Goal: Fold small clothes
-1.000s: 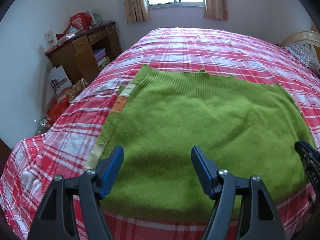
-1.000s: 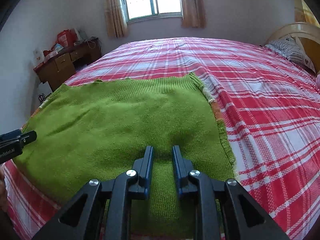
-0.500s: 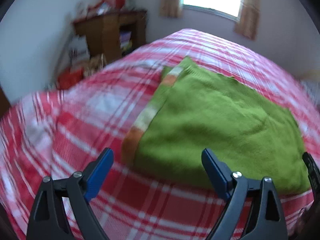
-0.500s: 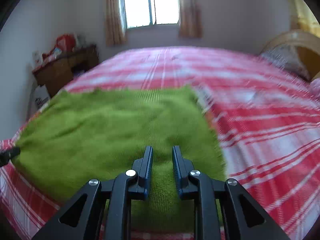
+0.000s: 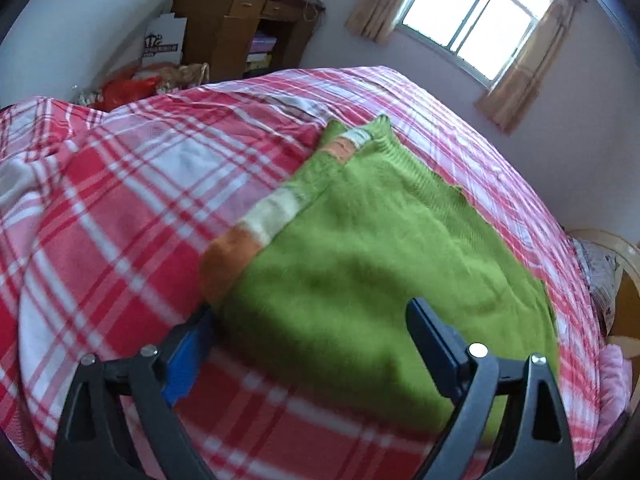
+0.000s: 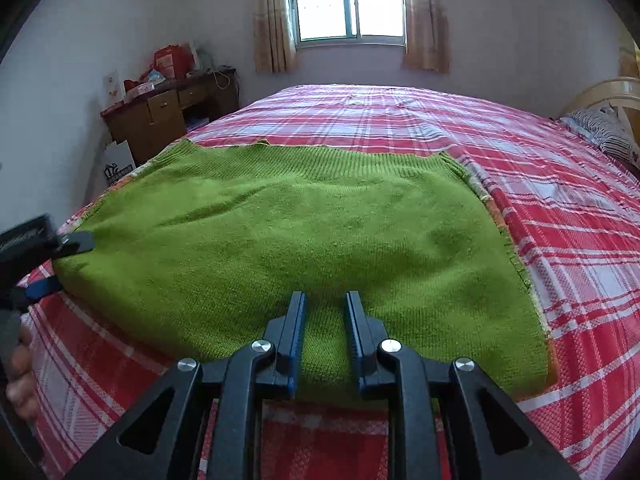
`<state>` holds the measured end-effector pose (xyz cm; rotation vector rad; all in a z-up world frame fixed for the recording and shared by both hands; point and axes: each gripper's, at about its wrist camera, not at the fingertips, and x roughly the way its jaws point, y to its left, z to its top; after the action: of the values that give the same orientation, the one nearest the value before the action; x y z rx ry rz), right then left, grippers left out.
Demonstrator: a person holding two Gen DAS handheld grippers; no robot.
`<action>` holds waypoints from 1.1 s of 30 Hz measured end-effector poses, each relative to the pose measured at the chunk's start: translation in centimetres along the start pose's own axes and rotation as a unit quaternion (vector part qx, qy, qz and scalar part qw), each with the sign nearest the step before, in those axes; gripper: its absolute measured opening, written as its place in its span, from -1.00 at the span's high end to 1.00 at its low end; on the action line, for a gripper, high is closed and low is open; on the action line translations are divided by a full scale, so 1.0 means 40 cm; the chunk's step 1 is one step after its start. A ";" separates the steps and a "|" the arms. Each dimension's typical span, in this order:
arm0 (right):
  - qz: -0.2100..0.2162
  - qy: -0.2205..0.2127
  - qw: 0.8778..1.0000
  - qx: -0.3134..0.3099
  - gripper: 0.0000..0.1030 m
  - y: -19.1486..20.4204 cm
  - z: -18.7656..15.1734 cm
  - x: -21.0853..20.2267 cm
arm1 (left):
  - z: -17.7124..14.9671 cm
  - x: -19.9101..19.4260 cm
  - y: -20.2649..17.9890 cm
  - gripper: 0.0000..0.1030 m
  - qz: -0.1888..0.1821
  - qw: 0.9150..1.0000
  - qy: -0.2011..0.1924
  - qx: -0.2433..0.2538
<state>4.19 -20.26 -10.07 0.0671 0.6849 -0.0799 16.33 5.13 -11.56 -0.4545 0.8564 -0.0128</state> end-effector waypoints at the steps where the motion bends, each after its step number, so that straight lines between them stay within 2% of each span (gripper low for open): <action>1: 0.002 -0.001 1.000 0.001 0.59 -0.001 -0.001 -0.001 | 0.007 0.003 0.001 -0.82 -0.005 1.000 -0.002 -0.003; 3: 0.005 -0.002 1.000 0.004 0.59 -0.003 0.000 0.001 | 0.017 0.019 -0.010 -0.76 0.001 1.000 -0.006 -0.005; 5: 0.007 -0.003 1.000 0.005 0.59 -0.006 -0.003 -0.002 | 0.023 0.027 -0.018 -0.59 0.012 1.000 -0.012 0.002; 9: 0.018 -0.005 1.000 0.012 0.57 -0.018 -0.006 0.002 | 0.035 0.045 -0.029 -0.48 0.018 1.000 -0.024 -0.002; 11: 0.021 -0.006 1.000 0.015 0.57 -0.020 -0.006 0.003 | 0.030 0.046 -0.031 -0.27 0.030 0.999 -0.028 0.003; 14: 0.020 -0.007 1.000 0.015 0.57 -0.019 -0.007 0.003 | 0.017 0.039 -0.044 -0.12 0.046 0.998 -0.033 0.029; 18: 0.004 0.005 1.000 0.002 0.57 -0.003 0.007 0.004 | 0.024 0.035 -0.045 -0.05 0.049 0.998 -0.029 0.033; 23: 0.064 -0.024 0.998 0.002 0.57 0.063 0.056 -0.034 | 0.026 0.032 -0.056 -0.06 0.057 0.997 -0.024 0.042; 26: 0.101 -0.008 0.995 -0.013 0.57 0.121 0.053 -0.008 | 0.026 0.033 -0.052 -0.11 0.050 0.998 -0.019 0.036; 29: 0.110 0.030 0.993 -0.031 0.56 0.151 0.012 0.049 | 0.023 0.041 -0.031 -0.11 0.028 0.999 -0.019 0.020; 30: 0.115 0.016 0.993 -0.030 0.56 0.148 0.009 0.040 | 0.023 0.040 -0.023 -0.08 0.018 1.000 -0.022 0.012; 33: 0.134 0.020 0.991 -0.013 0.54 0.132 0.010 0.045 | 0.026 0.030 -0.014 0.38 -0.004 1.000 -0.029 -0.007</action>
<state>6.34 -15.12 -10.73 0.1360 0.7106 0.1890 17.97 4.80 -11.62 -0.4693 0.7977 -0.0013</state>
